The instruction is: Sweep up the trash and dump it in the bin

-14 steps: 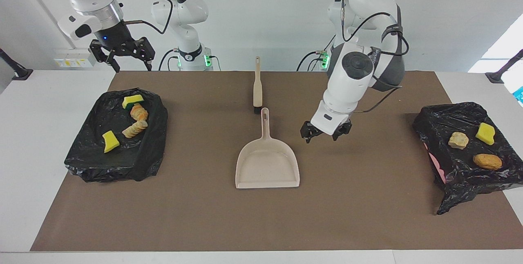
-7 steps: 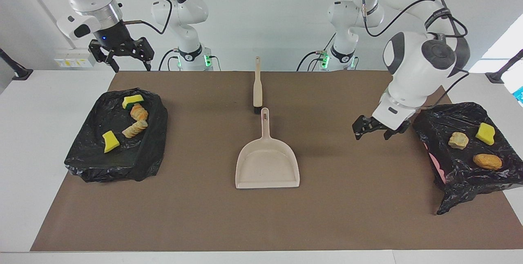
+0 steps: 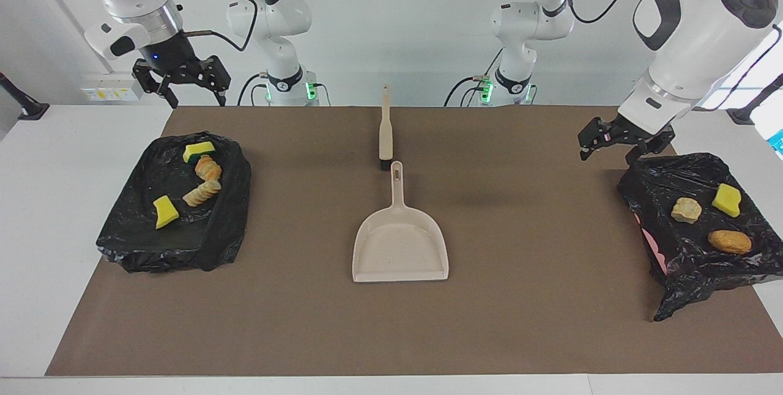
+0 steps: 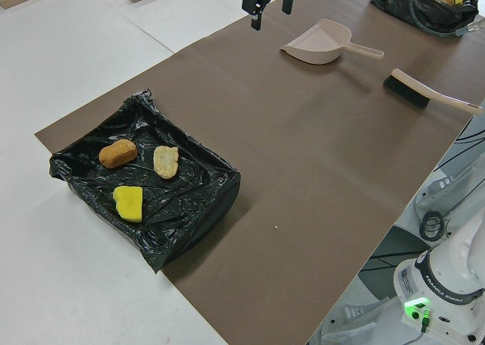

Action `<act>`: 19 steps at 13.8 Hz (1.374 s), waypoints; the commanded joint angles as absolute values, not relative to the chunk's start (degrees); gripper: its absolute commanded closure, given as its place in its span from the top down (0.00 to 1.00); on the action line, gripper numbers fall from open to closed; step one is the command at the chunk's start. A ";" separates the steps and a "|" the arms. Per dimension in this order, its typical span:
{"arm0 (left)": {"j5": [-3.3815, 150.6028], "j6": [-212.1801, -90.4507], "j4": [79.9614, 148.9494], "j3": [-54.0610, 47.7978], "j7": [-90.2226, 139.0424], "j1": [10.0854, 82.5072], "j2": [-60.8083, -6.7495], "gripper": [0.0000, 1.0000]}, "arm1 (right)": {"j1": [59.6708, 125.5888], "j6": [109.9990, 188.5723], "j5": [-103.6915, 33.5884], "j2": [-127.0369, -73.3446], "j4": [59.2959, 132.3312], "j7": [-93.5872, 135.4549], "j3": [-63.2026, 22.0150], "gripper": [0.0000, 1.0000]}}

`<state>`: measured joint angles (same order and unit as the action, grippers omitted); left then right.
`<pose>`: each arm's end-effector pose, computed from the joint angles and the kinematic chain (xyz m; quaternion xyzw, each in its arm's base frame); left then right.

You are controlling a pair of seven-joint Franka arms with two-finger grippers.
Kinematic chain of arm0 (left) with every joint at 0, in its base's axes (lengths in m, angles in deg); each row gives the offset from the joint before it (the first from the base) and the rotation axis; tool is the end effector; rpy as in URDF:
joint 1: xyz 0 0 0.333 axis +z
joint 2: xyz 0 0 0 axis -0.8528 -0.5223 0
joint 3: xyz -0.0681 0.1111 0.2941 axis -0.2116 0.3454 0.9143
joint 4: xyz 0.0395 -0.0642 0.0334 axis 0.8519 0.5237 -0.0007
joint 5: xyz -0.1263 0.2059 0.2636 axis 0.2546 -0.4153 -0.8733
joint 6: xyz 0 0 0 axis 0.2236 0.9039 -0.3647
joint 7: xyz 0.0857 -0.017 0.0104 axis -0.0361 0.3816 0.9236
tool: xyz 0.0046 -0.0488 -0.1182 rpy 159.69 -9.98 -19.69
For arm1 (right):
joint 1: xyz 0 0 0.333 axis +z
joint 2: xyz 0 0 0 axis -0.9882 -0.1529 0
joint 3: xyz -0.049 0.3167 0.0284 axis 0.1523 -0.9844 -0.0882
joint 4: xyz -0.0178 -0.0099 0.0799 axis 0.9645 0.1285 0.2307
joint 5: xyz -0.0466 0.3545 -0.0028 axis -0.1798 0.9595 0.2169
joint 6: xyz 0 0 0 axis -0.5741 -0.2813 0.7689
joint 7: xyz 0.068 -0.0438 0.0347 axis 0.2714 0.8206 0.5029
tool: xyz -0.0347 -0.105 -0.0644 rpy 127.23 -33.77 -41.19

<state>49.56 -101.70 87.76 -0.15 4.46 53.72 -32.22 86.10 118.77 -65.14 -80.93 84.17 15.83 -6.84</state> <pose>0.5581 -0.0499 0.5858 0.9964 -0.0815 -0.0188 0.0102 0.4897 -0.0152 0.6254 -0.9998 -0.0120 0.0095 0.0088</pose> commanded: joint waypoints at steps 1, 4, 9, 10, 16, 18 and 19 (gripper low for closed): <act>48.03 -99.25 90.33 -0.72 2.29 54.29 -27.60 1.00 | 85.60 118.96 -66.17 -80.02 84.96 17.51 -6.80 1.00; 48.12 -101.24 96.98 -0.63 3.07 55.17 -23.30 1.00 | 85.51 119.05 -66.26 -80.02 85.05 17.42 -6.71 1.00; 48.47 -106.27 102.47 -0.63 3.70 55.26 -19.77 1.00 | 85.51 118.96 -66.17 -80.19 84.79 17.42 -6.71 1.00; 48.39 -106.01 102.20 -0.54 3.61 55.26 -19.68 1.00 | 85.51 119.05 -66.17 -80.19 84.79 17.42 -6.71 1.00; 48.47 -103.37 97.89 -0.63 3.17 55.17 -20.64 1.00 | 85.51 119.14 -66.17 -80.19 84.79 17.33 -6.71 1.00; 48.47 -103.37 97.98 -0.63 3.17 55.17 -20.56 1.00 | 85.51 118.96 -66.08 -80.19 84.79 17.42 -6.71 1.00; 48.56 -103.37 97.98 -0.63 3.25 55.17 -20.55 1.00 | 85.51 119.05 -66.08 -80.19 84.70 17.33 -6.71 1.00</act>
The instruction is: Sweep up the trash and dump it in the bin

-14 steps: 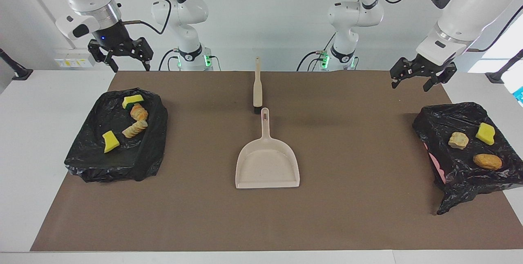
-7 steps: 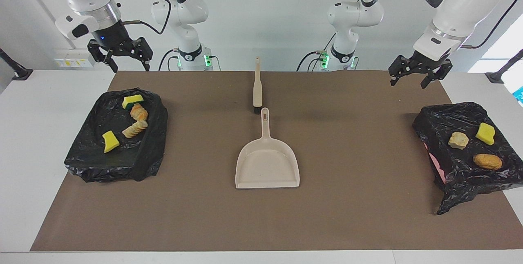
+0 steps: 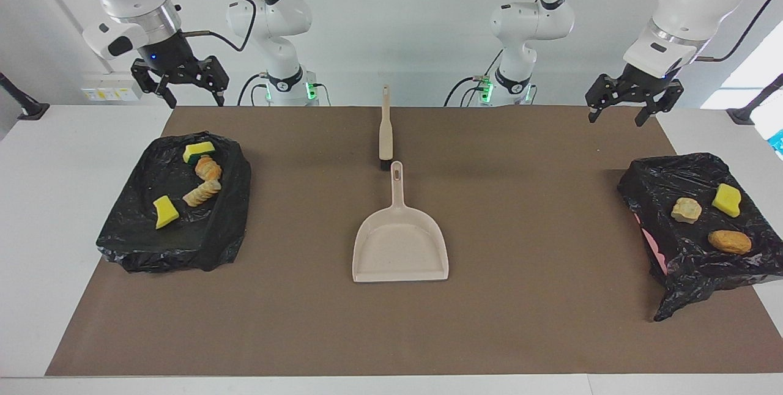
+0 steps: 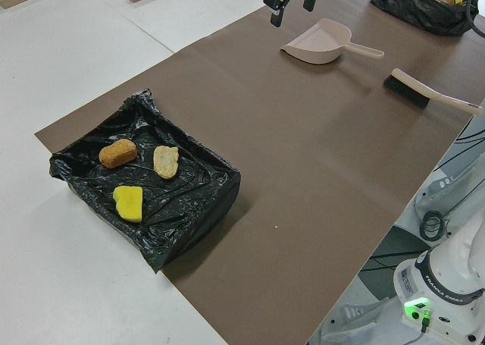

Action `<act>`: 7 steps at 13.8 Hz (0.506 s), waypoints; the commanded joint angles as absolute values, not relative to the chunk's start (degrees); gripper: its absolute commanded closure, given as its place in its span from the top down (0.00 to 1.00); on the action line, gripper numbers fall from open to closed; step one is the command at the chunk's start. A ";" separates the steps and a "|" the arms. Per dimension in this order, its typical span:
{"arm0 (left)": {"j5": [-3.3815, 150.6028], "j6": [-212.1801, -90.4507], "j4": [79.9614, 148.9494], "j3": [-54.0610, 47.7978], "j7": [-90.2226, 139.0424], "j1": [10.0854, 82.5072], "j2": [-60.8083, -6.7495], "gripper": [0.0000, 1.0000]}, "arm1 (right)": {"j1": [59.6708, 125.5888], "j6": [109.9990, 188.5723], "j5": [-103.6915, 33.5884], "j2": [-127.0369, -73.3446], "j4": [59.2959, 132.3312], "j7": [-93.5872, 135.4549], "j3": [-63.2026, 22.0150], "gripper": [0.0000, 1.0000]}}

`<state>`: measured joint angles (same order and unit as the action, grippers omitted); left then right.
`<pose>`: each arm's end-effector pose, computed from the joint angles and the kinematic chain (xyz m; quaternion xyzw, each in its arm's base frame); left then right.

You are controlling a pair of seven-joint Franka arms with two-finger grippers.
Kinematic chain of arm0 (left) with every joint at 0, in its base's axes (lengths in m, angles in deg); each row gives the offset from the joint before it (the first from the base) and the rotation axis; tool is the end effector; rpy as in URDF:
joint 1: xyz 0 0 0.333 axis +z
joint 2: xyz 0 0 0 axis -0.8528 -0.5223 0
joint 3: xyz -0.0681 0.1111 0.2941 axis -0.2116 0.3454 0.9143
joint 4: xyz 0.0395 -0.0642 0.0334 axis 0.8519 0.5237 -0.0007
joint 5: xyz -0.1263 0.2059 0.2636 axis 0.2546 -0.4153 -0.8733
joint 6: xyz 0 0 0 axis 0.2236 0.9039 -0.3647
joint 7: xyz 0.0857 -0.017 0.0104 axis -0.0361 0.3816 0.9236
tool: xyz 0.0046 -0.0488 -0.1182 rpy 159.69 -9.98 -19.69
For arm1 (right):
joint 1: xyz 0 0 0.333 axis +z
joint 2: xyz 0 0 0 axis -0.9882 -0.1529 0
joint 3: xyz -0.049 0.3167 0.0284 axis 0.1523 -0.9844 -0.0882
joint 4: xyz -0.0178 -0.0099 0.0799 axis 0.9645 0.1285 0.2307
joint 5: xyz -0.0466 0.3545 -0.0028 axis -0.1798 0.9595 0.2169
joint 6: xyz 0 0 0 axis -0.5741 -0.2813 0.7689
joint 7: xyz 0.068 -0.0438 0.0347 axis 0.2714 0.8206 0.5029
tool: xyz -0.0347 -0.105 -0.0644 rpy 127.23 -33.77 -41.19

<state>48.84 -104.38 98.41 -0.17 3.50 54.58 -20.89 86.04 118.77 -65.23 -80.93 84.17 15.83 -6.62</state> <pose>0.5029 -0.0362 0.6142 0.9965 -0.0824 0.0106 0.0038 0.4897 -0.0178 0.6254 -0.9999 -0.0095 0.0096 0.0081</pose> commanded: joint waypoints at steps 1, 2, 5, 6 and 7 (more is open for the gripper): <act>48.56 -103.37 98.07 -0.63 3.25 55.17 -20.55 1.00 | 85.51 119.14 -66.08 -80.19 84.70 17.33 -6.63 1.00; 48.56 -103.37 98.16 -0.63 3.25 55.17 -20.55 1.00 | 85.51 119.14 -66.08 -80.28 84.70 17.33 -6.71 1.00; 48.56 -103.37 98.24 -0.54 2.99 55.35 -20.47 1.00 | 85.51 119.05 -65.91 -80.19 84.70 17.51 -6.71 1.00; 48.56 -103.37 98.25 -0.54 3.08 55.26 -20.47 1.00 | 85.60 119.05 -65.90 -80.19 84.70 17.51 -6.80 1.00; 48.56 -103.46 98.16 -0.54 3.08 55.26 -20.47 1.00 | 85.60 119.05 -65.90 -80.19 84.70 17.51 -6.80 1.00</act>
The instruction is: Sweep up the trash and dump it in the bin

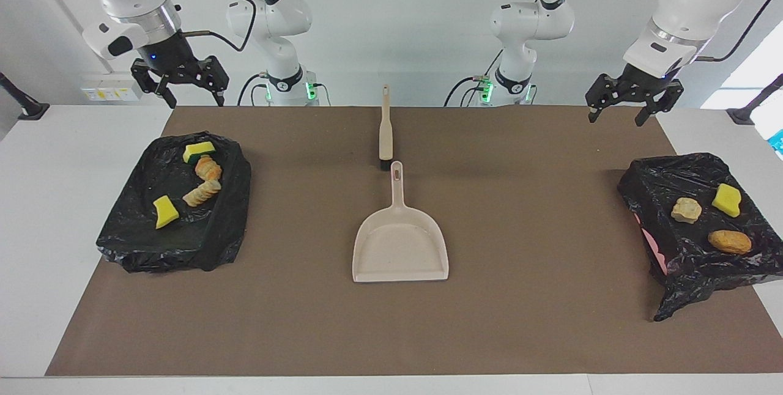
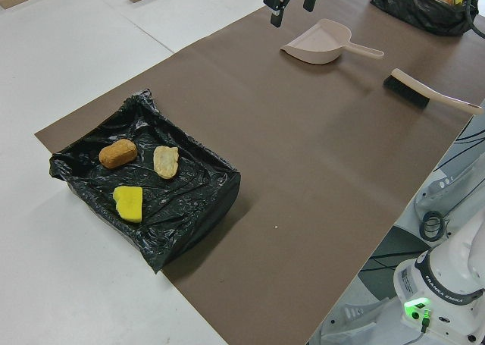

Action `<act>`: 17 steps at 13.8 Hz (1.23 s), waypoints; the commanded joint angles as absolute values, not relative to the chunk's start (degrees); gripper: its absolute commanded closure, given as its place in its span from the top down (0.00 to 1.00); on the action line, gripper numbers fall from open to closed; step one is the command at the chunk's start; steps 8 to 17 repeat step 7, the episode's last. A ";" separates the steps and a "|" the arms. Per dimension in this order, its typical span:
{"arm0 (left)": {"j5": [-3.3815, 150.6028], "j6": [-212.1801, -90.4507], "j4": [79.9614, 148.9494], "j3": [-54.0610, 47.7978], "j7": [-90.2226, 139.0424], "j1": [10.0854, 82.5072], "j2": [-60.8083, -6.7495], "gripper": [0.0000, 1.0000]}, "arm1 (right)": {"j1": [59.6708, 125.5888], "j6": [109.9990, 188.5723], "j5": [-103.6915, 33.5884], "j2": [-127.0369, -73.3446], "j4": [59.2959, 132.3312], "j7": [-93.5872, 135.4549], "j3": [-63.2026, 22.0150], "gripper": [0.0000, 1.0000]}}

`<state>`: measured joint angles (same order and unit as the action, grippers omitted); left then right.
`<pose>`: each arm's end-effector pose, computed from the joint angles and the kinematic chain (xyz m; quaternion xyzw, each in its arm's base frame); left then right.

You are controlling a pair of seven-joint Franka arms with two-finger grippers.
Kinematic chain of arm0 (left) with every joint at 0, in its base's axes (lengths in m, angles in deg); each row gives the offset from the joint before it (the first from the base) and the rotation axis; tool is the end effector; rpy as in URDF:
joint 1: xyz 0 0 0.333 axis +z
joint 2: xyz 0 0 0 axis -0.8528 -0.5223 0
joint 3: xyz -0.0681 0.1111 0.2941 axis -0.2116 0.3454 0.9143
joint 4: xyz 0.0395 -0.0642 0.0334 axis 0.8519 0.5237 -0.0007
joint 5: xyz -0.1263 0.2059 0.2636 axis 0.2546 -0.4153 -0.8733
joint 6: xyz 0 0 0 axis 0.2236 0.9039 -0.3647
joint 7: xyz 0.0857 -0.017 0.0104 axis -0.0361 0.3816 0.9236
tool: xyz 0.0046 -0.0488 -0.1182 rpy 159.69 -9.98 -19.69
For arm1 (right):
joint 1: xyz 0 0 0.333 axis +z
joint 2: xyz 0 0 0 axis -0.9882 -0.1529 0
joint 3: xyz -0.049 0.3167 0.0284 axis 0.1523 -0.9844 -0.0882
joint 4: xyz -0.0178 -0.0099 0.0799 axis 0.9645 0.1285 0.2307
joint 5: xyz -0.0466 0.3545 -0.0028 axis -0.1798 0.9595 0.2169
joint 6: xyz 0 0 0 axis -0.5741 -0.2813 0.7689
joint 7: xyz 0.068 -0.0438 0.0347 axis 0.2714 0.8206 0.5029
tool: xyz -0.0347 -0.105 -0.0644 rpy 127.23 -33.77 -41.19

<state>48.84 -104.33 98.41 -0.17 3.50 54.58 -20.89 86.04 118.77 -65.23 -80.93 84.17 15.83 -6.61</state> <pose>0.5028 -0.0361 0.6141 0.9965 -0.0824 0.0102 0.0038 0.4896 -0.0179 0.6254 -0.9999 -0.0094 0.0096 0.0081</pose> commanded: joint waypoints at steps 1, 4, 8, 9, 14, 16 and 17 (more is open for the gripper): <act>48.56 -103.46 98.16 -0.54 3.17 55.26 -20.47 1.00 | 85.60 119.05 -65.90 -80.19 84.70 17.51 -6.80 1.00; 48.56 -103.28 98.16 -0.54 3.25 55.17 -20.47 1.00 | 85.60 119.05 -65.82 -80.19 84.70 17.51 -6.80 1.00; 48.56 -103.28 98.42 -0.63 3.17 55.17 -20.38 1.00 | 85.60 119.05 -65.82 -80.19 84.70 17.51 -6.80 1.00; 48.56 -103.28 98.42 -0.63 3.17 55.17 -20.38 1.00 | 85.60 119.05 -65.82 -80.19 84.70 17.51 -6.80 1.00; 48.56 -103.28 98.42 -0.63 3.17 55.17 -20.38 1.00 | 85.60 119.05 -65.82 -80.19 84.70 17.51 -6.80 1.00; 48.56 -103.28 98.42 -0.63 3.17 55.17 -20.38 1.00 | 85.60 119.05 -65.82 -80.19 84.70 17.51 -6.80 1.00; 48.56 -103.28 98.42 -0.63 3.17 55.17 -20.38 1.00 | 85.60 119.05 -65.82 -80.19 84.70 17.51 -6.80 1.00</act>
